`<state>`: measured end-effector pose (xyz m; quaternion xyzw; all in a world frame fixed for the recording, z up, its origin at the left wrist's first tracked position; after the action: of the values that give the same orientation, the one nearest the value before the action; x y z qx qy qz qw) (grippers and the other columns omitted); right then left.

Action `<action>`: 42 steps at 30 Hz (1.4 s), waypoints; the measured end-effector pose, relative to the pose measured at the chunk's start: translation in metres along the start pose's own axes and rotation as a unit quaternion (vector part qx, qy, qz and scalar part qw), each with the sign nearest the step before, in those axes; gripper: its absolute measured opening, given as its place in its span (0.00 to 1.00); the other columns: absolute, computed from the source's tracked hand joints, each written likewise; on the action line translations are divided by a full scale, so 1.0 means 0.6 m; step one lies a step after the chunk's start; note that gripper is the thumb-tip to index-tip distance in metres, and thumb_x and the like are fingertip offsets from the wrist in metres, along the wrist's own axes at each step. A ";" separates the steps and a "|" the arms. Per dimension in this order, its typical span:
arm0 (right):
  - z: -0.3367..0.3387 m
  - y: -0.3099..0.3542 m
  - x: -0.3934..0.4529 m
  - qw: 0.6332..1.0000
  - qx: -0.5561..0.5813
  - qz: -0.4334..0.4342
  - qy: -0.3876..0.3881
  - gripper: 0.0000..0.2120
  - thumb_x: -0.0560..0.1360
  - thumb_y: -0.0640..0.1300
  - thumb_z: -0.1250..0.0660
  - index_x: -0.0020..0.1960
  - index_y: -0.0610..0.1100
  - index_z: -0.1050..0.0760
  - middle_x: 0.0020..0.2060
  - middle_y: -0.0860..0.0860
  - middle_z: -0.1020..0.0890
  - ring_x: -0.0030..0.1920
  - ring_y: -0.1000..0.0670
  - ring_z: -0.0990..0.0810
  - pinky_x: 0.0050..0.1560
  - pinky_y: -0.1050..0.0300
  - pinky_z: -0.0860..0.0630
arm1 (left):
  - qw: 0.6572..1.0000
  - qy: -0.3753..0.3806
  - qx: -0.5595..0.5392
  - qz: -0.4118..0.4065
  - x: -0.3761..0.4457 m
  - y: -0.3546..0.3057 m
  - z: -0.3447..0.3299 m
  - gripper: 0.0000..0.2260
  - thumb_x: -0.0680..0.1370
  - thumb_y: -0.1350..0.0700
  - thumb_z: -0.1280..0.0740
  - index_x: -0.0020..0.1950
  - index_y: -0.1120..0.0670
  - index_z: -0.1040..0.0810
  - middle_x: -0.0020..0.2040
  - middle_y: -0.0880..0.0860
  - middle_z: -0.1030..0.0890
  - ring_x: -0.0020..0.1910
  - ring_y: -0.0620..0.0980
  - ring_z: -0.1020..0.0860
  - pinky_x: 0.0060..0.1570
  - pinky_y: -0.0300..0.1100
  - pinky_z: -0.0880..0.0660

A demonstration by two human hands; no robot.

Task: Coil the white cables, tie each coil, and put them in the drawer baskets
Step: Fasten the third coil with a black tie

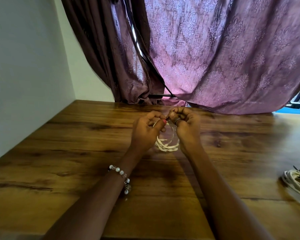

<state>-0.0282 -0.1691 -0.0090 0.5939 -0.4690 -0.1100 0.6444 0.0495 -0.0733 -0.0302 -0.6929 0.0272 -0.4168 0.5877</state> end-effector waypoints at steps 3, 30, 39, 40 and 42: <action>-0.006 -0.002 -0.001 1.000 -0.019 0.017 -0.011 0.11 0.73 0.26 0.37 0.40 0.40 0.24 0.36 0.43 0.21 0.38 0.47 0.22 0.43 0.48 0.23 | 0.999 -0.002 -0.028 0.016 0.000 0.002 -0.002 0.04 0.76 0.62 0.33 0.45 0.54 0.21 0.34 0.54 0.19 0.32 0.49 0.21 0.35 0.50 0.24; 0.023 0.022 0.002 0.989 -0.004 0.012 0.147 0.11 0.71 0.29 0.31 0.50 0.40 0.19 0.45 0.49 0.16 0.45 0.55 0.19 0.44 0.61 0.22 | 0.956 -0.085 -0.207 0.187 0.014 -0.001 0.048 0.07 0.71 0.66 0.28 0.47 0.59 0.18 0.42 0.57 0.15 0.36 0.50 0.18 0.39 0.40 0.22; 0.015 0.005 -0.001 0.968 0.063 -0.231 0.077 0.22 0.81 0.45 0.41 0.31 0.43 0.22 0.30 0.47 0.21 0.31 0.50 0.24 0.30 0.59 0.27 | 0.997 0.005 -0.021 0.070 0.008 -0.004 0.048 0.13 0.73 0.65 0.29 0.56 0.58 0.21 0.47 0.54 0.16 0.45 0.47 0.17 0.44 0.40 0.20; 0.015 0.005 0.000 0.962 0.090 -0.250 0.068 0.21 0.81 0.43 0.40 0.31 0.42 0.22 0.31 0.45 0.21 0.32 0.49 0.24 0.29 0.58 0.26 | 0.999 0.003 0.017 0.042 0.008 -0.005 0.050 0.11 0.73 0.64 0.29 0.55 0.57 0.21 0.48 0.53 0.16 0.46 0.47 0.17 0.46 0.42 0.20; 0.013 0.012 -0.002 0.938 0.151 -0.303 0.069 0.16 0.81 0.43 0.40 0.37 0.39 0.22 0.34 0.42 0.20 0.30 0.48 0.20 0.26 0.59 0.23 | 0.994 0.002 0.104 -0.018 0.006 -0.006 0.055 0.09 0.74 0.60 0.29 0.55 0.55 0.20 0.48 0.50 0.16 0.47 0.46 0.18 0.49 0.44 0.21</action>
<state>-0.0376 -0.1717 -0.0045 0.8046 -0.2322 -0.1867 0.5136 0.0705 -0.0479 -0.0240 -0.6278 -0.0273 -0.4294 0.6486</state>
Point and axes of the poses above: each hand's wrist, its own x-axis towards the middle knuckle, its own z-axis out of the back of the hand, y = z × x, the point moved 1 cm from there along x, towards the middle knuckle
